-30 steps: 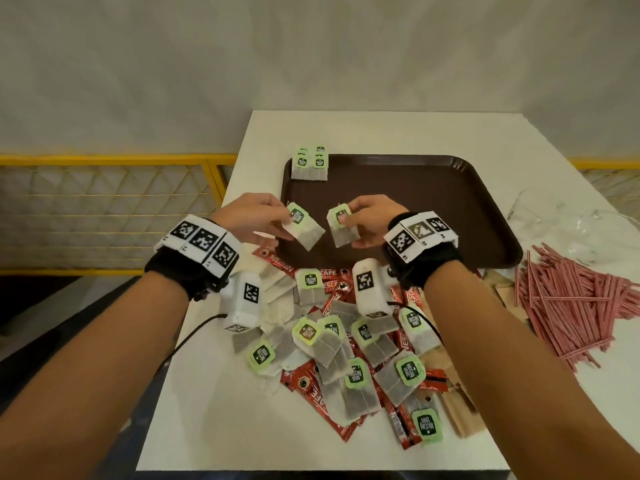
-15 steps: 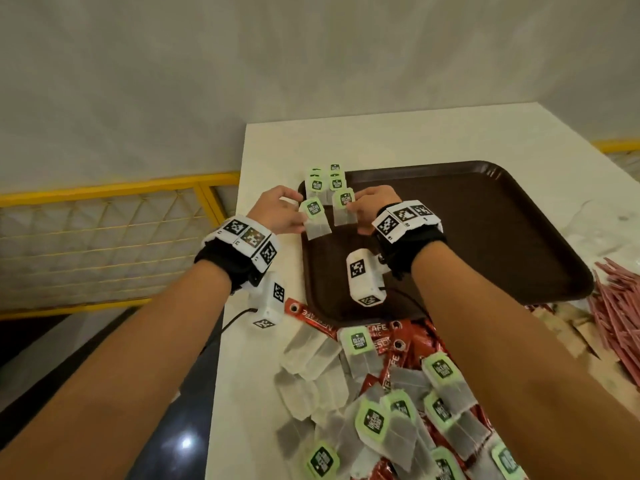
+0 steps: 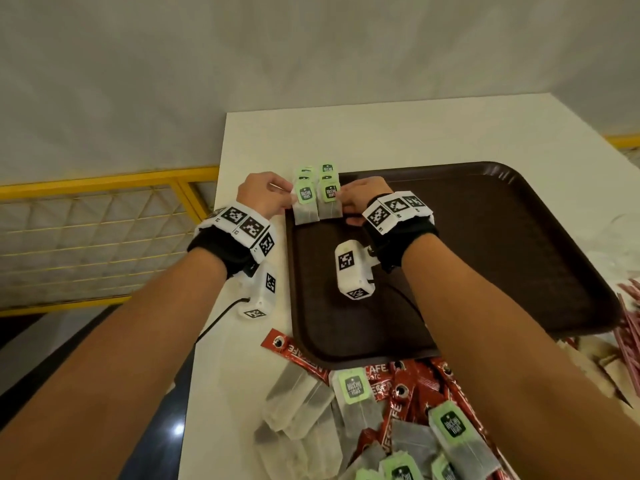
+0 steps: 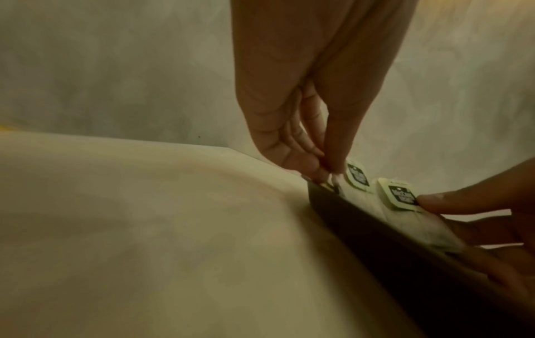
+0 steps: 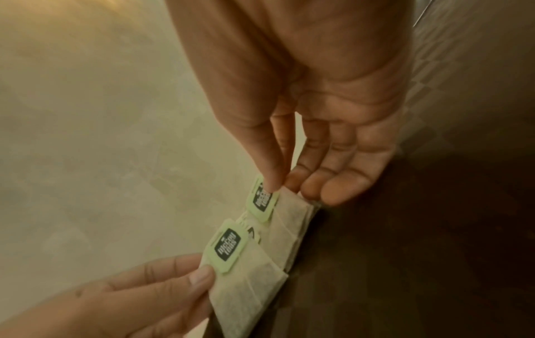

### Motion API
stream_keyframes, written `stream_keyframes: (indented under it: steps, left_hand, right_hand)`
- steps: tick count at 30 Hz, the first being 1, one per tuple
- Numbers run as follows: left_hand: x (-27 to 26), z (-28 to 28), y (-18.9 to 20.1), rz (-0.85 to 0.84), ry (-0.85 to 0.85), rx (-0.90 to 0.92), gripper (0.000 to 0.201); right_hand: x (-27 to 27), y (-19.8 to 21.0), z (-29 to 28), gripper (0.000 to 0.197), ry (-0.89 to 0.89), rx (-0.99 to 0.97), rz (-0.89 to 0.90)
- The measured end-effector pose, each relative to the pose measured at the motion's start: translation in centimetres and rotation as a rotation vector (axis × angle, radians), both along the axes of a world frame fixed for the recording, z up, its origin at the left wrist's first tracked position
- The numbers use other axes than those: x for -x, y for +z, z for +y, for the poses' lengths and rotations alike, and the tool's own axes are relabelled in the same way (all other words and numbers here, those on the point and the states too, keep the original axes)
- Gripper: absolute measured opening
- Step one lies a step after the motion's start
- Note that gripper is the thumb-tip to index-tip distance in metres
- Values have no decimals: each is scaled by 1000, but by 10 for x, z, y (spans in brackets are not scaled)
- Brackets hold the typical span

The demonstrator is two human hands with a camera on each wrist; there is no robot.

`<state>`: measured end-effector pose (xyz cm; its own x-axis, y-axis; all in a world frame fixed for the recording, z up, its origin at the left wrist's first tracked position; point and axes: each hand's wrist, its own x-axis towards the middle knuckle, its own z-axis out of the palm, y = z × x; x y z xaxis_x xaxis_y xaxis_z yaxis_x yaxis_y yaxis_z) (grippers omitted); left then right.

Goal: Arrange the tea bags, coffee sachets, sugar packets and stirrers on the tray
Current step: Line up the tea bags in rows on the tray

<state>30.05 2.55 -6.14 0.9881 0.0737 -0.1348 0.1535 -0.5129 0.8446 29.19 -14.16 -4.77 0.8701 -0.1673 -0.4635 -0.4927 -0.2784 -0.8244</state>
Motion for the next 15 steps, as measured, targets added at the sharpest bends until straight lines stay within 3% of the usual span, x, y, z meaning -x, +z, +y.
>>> stream_keyframes:
  steps: [4,11,15]
  left_hand:
    - [-2,-6,1,-33,-22,-168,21]
    - [0,-8,2,-166,-136,-398,28]
    - [10,-7,-1,-183,-261,-517,46]
  right_hand:
    - [-6,-3,2,24,26,145,-6]
    - [-4,-7,2,14,36,206,-33]
    - [-1,-6,1,29,106,279,-48]
